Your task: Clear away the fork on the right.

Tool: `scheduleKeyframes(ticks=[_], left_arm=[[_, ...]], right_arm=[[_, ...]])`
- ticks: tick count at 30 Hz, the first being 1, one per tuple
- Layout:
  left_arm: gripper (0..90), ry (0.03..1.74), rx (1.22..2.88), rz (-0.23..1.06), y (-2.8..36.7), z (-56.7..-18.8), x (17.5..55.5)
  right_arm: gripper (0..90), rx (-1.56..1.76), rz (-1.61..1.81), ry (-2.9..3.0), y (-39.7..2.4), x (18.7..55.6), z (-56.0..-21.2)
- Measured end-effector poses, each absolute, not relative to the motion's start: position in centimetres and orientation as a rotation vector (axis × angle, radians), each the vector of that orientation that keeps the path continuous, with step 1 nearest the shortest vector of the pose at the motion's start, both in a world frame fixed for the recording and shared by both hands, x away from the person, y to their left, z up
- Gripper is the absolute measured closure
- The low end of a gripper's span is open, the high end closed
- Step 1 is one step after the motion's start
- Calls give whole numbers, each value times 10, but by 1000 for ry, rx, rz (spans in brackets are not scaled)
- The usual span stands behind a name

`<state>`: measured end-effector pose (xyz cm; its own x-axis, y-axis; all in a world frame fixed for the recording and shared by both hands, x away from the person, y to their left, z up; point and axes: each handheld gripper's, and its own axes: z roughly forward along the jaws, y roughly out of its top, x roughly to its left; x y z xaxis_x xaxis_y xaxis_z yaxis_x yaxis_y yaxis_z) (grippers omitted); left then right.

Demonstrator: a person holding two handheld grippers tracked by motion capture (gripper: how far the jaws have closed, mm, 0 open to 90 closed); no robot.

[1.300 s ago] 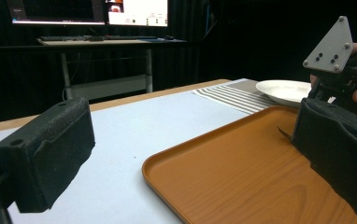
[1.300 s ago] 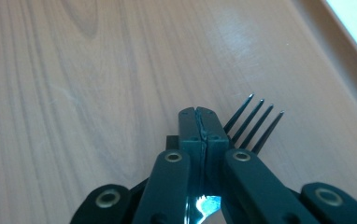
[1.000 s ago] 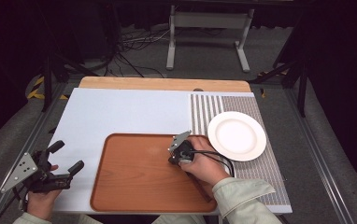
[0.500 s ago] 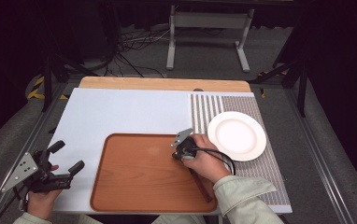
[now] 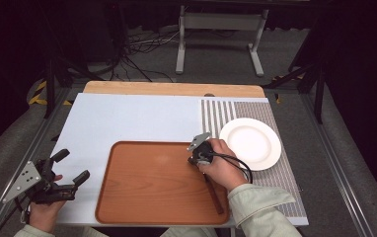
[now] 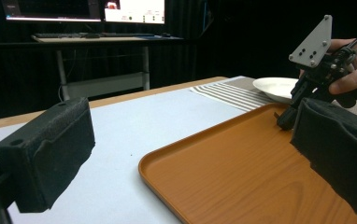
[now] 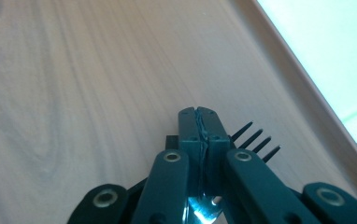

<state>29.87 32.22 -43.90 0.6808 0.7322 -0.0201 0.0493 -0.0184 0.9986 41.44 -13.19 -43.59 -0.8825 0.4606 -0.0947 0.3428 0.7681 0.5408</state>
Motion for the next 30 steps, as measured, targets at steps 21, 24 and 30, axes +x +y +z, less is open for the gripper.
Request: scheduleKeyframes(ticks=[21, 24, 30], left_arm=[[3, 674, 1514, 612, 322, -439, 299], [2, 674, 1515, 612, 323, -439, 299], [3, 680, 1512, 609, 323, -439, 299]], right_arm=[[893, 691, 730, 2697, -148, 421, -434], [893, 705, 723, 2691, -150, 422, -434], [893, 729, 714, 2678, -155, 422, -434]])
